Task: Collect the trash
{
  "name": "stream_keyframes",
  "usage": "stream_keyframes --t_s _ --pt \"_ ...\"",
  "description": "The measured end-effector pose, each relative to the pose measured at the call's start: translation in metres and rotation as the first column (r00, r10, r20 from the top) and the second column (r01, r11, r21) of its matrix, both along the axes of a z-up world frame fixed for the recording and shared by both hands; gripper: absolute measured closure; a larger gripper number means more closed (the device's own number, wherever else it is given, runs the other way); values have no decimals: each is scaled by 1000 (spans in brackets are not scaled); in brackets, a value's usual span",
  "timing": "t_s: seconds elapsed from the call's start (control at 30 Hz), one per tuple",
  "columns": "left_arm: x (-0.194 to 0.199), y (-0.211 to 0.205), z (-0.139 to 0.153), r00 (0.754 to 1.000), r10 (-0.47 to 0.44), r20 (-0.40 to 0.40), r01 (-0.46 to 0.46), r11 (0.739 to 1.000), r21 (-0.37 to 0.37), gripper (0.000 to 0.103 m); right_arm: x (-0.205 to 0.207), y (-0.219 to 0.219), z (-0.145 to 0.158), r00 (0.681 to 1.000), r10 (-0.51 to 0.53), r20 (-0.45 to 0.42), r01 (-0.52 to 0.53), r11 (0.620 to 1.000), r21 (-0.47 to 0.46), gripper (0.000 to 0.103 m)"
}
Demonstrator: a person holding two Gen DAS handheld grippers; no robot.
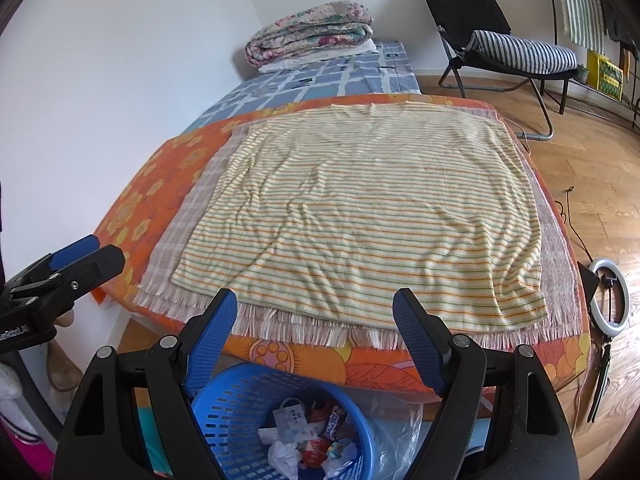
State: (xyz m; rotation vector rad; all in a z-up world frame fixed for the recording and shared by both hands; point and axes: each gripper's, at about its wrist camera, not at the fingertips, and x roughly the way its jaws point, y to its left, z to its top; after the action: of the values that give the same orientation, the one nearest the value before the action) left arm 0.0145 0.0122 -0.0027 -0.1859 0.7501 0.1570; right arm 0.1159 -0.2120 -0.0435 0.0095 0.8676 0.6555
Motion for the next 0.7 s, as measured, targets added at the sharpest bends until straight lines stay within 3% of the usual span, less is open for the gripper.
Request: stream_keyframes --t_s 0.7 --pt "0 0 0 1000 -1 -5 1 1000 -1 1 0 -1 0 1000 -10 -8 10 1000 7 23"
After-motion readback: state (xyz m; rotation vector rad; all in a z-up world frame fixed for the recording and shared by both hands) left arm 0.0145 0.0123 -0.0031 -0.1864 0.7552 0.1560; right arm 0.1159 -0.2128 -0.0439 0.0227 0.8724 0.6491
